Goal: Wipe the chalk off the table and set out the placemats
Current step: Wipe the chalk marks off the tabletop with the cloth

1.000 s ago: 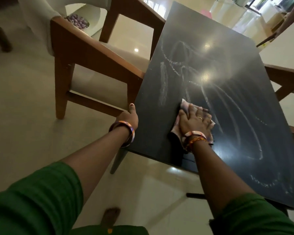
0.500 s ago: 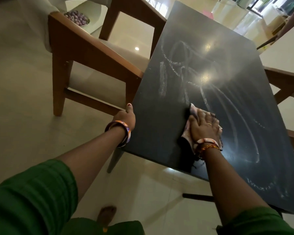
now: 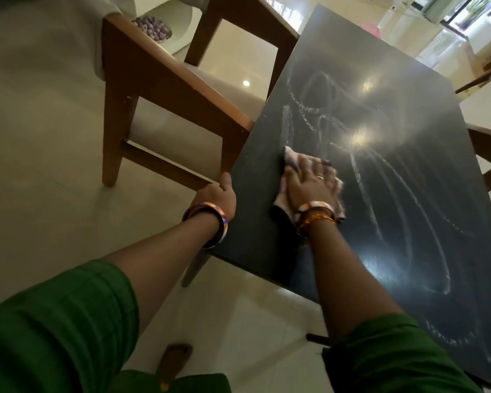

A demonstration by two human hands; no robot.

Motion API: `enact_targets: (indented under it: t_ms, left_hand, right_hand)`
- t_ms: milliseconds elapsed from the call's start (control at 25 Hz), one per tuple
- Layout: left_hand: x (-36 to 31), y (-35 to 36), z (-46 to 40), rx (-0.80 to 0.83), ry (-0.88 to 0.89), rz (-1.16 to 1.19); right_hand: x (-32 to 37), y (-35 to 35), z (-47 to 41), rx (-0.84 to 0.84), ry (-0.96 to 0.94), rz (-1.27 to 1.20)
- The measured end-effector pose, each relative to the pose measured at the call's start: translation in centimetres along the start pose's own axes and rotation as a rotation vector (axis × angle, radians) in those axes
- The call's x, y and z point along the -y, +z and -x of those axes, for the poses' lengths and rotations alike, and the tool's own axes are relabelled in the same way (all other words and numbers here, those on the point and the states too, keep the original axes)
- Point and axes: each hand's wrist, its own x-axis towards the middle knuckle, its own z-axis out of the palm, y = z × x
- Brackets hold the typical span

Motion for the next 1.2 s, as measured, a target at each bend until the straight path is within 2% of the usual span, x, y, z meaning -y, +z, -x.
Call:
enact_targets:
  t_ms: [120, 200, 280, 400, 480, 520, 600, 720, 840, 880, 1040, 1120, 1200]
  left_hand:
    - [0.1, 0.3, -0.2, -0.004, -0.004, -0.010]
    - [0.1, 0.4, -0.3, -0.012, -0.005, -0.028]
    - [0.1, 0.5, -0.5, -0.025, 0.001, -0.038]
    - [0.2, 0.3, -0.6, -0.025, 0.027, -0.032]
    - [0.1, 0.2, -0.6, -0.022, 0.036, -0.013]
    - [0.1, 0.2, -0.5, -0.018, 0.033, -0.007]
    - [0.1, 0.1, -0.3, -0.016, 0.024, -0.003]
    - [0.1, 0.3, -0.3, -0.013, 0.018, 0.000]
    - [0.3, 0.6, -0.7, -0.026, 0.027, -0.016]
    - [0.3, 0.6, -0.7, -0.032, 0.031, -0.022]
    - [0.4, 0.5, -0.9, -0.013, 0.032, -0.015]
    - [0.5, 0.6, -1.0, -0.021, 0.020, -0.025]
    - [0.5, 0.8, -1.1, -0.032, 0.000, -0.022]
  right_hand:
    - [-5.0, -1.6, 1.0, -0.002, 0.239, -0.030]
    - [-3.9, -1.6, 1.1, -0.022, 0.285, -0.025]
    - [-0.3, -0.5, 0.5, -0.008, 0.190, -0.008]
    - [6.1, 1.4, -0.1, 0.024, -0.123, -0.009]
    - [7.5, 1.6, -1.1, 0.050, -0.265, -0.021]
    - [6.9, 1.4, -1.9, 0.057, -0.272, -0.021]
    - [3.9, 0.4, -2.9, 0.037, -0.171, -0.016]
    - [-2.3, -1.5, -3.0, 0.019, 0.091, -0.040]
    - [-2.2, -1.7, -1.9, -0.004, 0.207, -0.021]
    - [-0.5, -1.2, -1.7, -0.002, 0.162, -0.017]
    - [7.3, 1.3, -2.1, 0.052, -0.245, -0.011]
    - [7.4, 1.1, -4.4, 0.052, -0.281, -0.018]
    - [4.6, 0.0, -6.3, 0.025, -0.167, -0.019]
